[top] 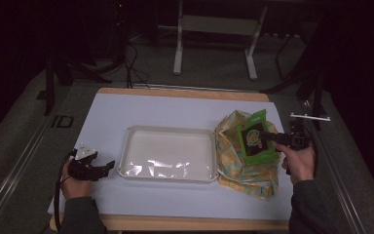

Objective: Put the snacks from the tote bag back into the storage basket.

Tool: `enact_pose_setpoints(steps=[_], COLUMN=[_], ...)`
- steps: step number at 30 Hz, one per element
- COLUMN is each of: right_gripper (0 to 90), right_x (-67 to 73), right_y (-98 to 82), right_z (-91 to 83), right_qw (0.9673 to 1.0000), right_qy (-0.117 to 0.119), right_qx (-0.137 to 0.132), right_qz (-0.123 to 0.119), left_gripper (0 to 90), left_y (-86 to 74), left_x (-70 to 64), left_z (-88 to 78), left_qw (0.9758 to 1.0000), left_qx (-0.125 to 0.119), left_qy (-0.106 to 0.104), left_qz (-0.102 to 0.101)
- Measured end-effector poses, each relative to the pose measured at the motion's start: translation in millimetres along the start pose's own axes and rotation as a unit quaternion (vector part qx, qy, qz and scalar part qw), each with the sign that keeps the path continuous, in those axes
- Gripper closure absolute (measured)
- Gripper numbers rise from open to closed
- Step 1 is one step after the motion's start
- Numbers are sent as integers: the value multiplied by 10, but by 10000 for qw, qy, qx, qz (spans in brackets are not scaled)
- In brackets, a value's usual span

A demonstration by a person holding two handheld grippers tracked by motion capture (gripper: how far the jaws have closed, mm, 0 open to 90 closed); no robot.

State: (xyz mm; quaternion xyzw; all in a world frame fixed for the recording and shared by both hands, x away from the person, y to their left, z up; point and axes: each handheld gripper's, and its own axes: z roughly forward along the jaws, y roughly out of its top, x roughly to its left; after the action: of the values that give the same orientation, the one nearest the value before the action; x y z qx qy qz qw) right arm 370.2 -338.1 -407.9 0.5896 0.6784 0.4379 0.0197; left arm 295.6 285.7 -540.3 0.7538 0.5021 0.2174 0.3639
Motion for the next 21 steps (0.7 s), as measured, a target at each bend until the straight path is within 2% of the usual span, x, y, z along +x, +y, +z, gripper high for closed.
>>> enact_pose_setpoints(steps=[21], right_gripper=[727], right_x=[48], right_y=[80], right_z=[-83], right_qw=[9997], right_qy=[193], right_qx=[-151], right_qz=[5], left_gripper=[206], left_y=[0], left_x=[-1], left_z=[0], left_qw=[10000], left_qx=[-3], left_qy=[0], left_qz=[-3])
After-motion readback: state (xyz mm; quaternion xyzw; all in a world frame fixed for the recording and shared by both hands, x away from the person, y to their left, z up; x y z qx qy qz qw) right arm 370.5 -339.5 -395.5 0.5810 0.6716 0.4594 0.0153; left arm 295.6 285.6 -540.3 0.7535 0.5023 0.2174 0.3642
